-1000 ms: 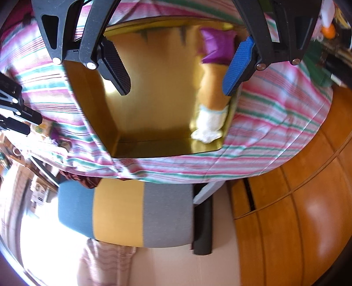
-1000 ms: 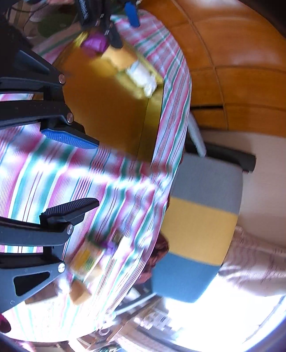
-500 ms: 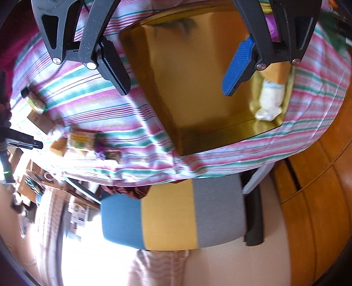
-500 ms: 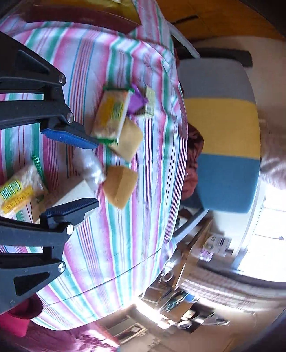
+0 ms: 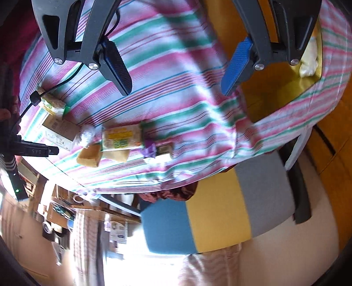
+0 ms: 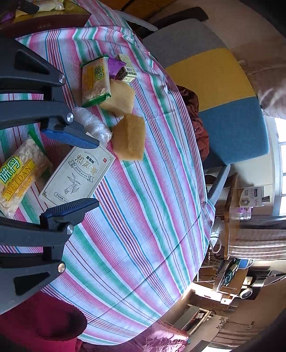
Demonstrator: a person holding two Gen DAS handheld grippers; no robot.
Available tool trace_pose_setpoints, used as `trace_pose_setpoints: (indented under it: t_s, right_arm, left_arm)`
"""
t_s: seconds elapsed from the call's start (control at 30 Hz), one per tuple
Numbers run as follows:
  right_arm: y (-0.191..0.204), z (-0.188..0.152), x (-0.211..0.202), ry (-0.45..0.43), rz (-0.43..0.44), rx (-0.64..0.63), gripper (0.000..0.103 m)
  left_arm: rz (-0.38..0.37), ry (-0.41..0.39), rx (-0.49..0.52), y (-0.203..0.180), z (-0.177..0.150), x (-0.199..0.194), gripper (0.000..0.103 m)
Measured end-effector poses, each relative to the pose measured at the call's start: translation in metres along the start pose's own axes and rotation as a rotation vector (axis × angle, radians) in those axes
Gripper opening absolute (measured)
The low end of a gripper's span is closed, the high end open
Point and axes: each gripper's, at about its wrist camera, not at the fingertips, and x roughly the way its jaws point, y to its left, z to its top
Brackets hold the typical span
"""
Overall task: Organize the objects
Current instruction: 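Move both tools back over the remaining items on the table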
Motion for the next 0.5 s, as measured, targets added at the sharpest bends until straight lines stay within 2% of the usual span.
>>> trace_pose_setpoints:
  t_s: [0.17, 0.27, 0.5]
  right_arm:
    - [-0.031, 0.005, -0.007, -0.025, 0.008, 0.152, 0.047]
    - [-0.046, 0.006, -0.01, -0.029, 0.019, 0.221, 0.053]
    - [-0.047, 0.007, -0.007, -0.007, 0.07, 0.235, 0.053]
  left_arm:
    - [-0.04, -0.013, 0.112, -0.031, 0.03, 0.025, 0.083]
    - [-0.064, -0.02, 0.161, -0.044, 0.046, 0.044, 0.083]
    - [-0.13, -0.001, 0.287, -0.074, 0.072, 0.091, 0.083]
